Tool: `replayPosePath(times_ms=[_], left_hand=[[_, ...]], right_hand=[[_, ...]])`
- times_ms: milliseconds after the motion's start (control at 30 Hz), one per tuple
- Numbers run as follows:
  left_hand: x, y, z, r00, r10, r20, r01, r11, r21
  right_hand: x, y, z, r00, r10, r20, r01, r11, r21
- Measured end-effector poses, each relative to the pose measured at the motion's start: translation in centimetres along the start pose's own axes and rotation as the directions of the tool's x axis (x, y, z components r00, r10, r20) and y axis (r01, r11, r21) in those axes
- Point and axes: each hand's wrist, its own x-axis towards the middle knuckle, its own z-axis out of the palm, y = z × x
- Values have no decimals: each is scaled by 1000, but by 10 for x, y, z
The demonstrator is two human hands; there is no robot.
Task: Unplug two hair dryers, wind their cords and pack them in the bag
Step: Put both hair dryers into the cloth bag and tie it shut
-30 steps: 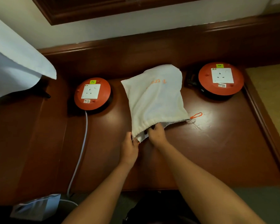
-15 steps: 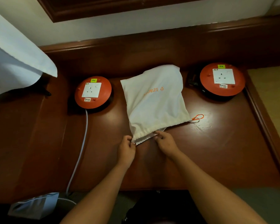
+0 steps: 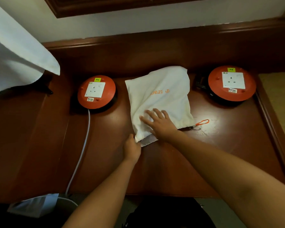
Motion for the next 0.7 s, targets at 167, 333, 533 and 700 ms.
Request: replayPosePath(times_ms=[167,333,533,700], left_hand=[[-6,-8,3,999,35,-23,-36,998,-44],[-10,-9,0,997,48,-53,-49,999,-5],[0,-13,-18,993,106,-44,-102,991,81],[1,-17,-20,994,93,-63,-92,996,18]], right_hand=[[21,1,-9,960,-269,72,278,942,-189],[42,-3,-16,949,-301,90,314,904,-291],[47,-3,-13,974,-226,-4,217,938,-270],[34,-10,3,953,-294,-75,269,934,-236]])
